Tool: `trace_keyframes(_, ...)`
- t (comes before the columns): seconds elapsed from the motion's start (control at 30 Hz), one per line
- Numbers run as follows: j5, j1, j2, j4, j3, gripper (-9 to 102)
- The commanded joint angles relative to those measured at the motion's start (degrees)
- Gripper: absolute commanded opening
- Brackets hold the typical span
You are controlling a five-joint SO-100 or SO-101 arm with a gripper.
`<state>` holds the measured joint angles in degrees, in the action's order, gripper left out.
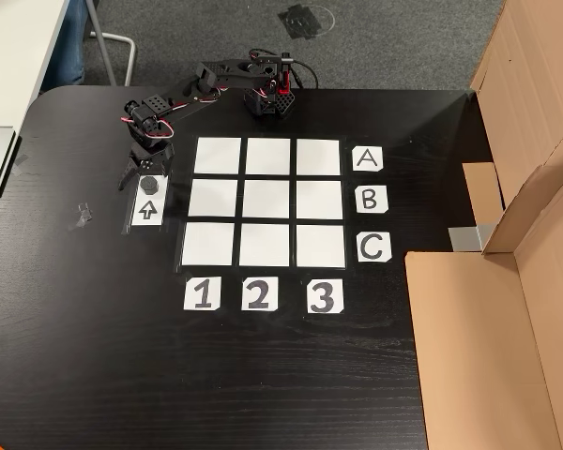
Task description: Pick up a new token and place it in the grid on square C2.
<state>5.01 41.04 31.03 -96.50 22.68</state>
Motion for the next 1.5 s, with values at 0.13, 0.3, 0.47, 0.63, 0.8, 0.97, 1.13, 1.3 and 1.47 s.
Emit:
trace_keyframes(0.13,0.70,0.09,-0.62,0.26,-3.08,54)
trace_keyframes(0.3,0.88,0.26,-1.49,0.26,-3.87,52)
trace_keyframes(0.47,2.46,0.35,-2.20,0.44,-4.48,38)
trace_keyframes(0.63,2.72,0.35,-3.34,0.44,-5.98,20)
trace_keyframes(0.8,2.55,0.35,-3.69,0.44,-6.59,-1)
trace_keyframes(0.97,2.55,0.70,-2.90,-0.18,-6.59,-1)
trace_keyframes(1.13,1.85,1.49,-0.53,-0.35,-6.59,-1)
trace_keyframes(1.3,1.32,1.58,4.22,-0.53,-3.52,-1)
trace_keyframes(1.47,0.97,0.09,9.14,0.09,1.05,-1)
